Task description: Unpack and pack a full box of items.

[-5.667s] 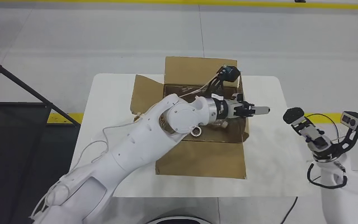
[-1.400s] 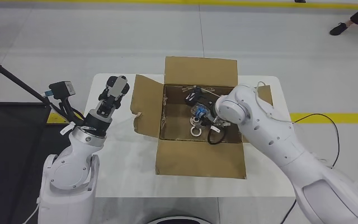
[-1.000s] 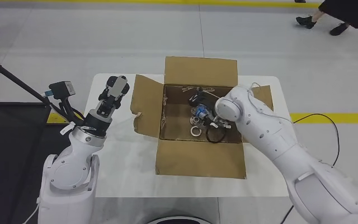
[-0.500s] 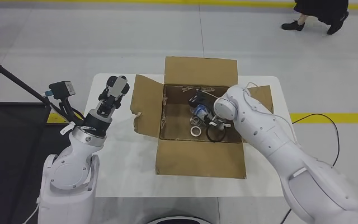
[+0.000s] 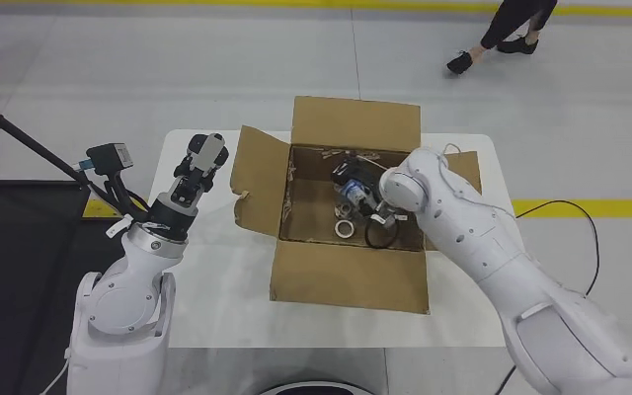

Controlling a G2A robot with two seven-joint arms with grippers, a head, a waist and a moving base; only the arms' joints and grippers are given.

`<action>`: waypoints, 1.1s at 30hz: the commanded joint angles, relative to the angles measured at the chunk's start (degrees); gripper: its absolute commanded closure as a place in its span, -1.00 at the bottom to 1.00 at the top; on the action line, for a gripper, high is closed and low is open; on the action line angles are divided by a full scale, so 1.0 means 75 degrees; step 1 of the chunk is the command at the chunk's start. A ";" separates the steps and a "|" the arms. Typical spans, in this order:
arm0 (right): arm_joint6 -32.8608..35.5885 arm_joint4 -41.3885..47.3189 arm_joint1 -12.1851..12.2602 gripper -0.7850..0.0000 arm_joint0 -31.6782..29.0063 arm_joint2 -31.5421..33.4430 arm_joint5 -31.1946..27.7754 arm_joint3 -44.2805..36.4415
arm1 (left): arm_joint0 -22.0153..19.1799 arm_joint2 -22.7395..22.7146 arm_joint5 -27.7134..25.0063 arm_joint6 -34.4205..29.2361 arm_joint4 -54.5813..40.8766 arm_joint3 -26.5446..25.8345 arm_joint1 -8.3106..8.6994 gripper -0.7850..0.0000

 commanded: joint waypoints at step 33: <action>-0.0813 0.1059 0.1762 1.00 -0.4042 0.5352 -0.1744 -0.6652 | 0.0000 0.0000 0.0000 0.0000 0.0000 0.0000 0.0000 -1.00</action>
